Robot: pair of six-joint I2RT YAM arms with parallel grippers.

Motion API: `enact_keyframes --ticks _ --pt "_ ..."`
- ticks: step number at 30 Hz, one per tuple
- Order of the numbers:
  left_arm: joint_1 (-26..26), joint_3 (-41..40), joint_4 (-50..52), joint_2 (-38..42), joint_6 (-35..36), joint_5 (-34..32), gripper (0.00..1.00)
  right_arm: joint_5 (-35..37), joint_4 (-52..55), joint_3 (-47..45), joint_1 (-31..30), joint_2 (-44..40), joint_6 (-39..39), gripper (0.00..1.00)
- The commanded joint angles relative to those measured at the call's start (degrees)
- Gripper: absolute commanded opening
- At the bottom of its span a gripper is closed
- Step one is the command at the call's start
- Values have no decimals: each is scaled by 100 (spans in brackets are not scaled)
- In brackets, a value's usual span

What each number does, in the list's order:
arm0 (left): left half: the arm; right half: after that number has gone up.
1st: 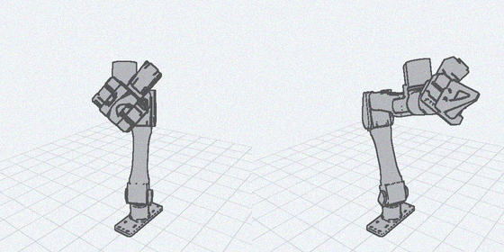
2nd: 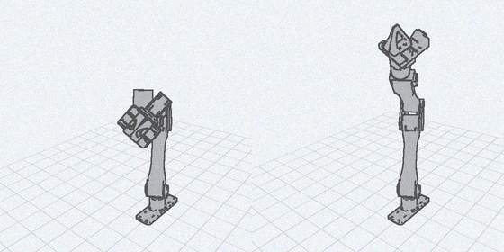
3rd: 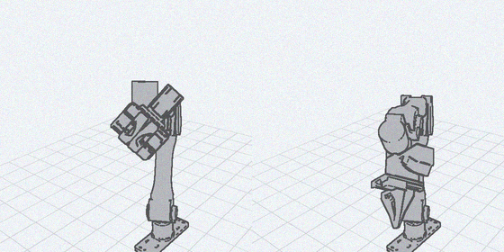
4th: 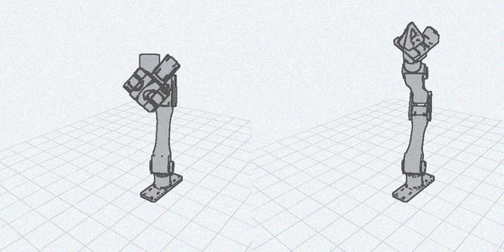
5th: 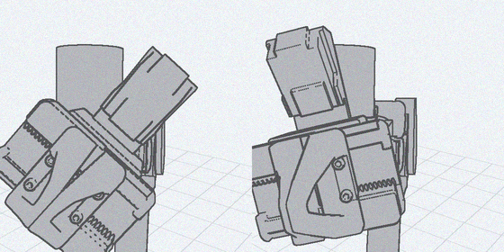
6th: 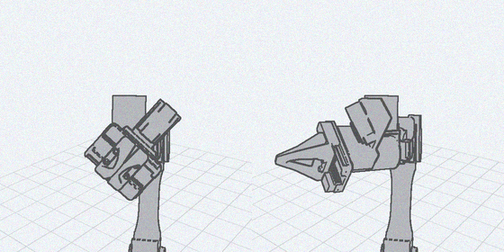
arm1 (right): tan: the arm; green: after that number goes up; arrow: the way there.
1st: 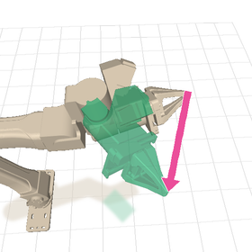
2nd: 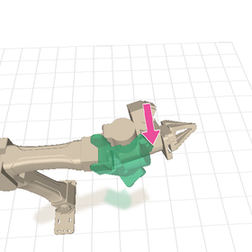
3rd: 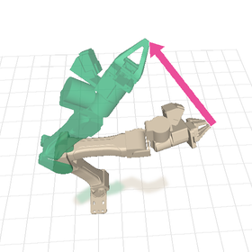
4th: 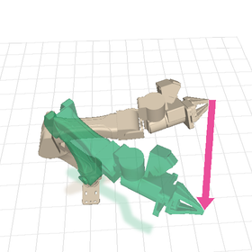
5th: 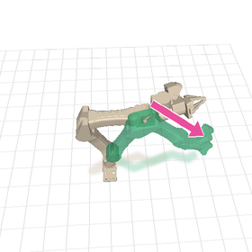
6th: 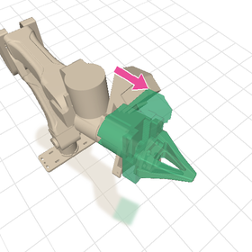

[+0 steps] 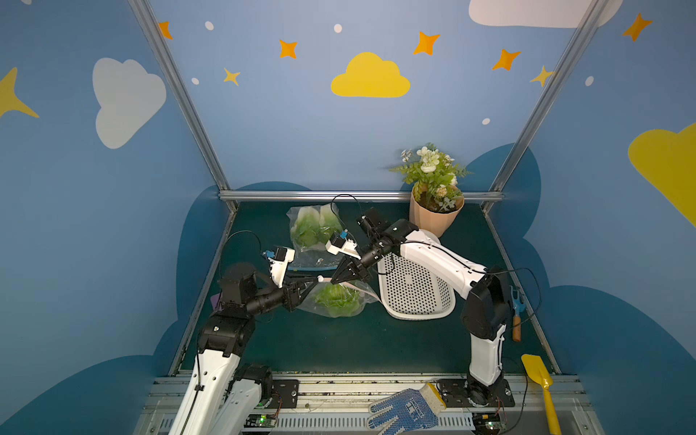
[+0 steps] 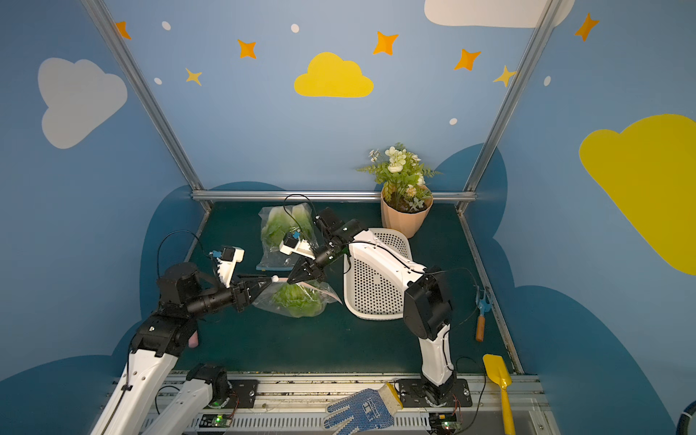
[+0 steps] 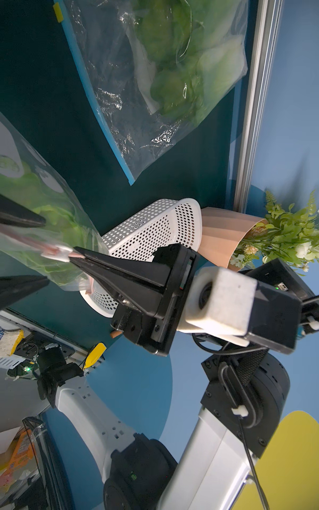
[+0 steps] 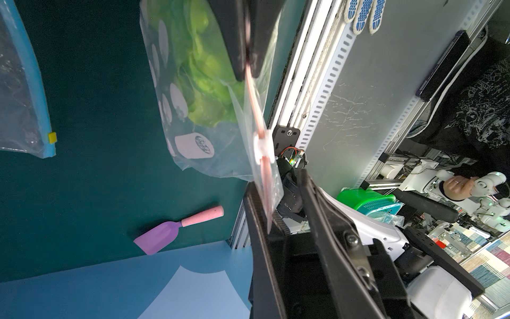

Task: Open the zip-top bag and take out the chinese cabbages
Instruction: Unzip the zipper on the zipper food storage bag.

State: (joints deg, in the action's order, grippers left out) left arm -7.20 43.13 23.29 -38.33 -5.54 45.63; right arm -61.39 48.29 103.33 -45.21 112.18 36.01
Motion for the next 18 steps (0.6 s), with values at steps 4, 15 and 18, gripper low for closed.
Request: enact_keyframes --ticks 4,15,18 --pt "-44 -50 153 78 150 19 27 -196 145 253 -13 70 55 0" --pt "-62 -50 154 84 141 25 20 -233 329 372 -16 168 125 0" --pt "-53 -52 109 87 115 25 8 -219 364 389 -25 190 121 5"
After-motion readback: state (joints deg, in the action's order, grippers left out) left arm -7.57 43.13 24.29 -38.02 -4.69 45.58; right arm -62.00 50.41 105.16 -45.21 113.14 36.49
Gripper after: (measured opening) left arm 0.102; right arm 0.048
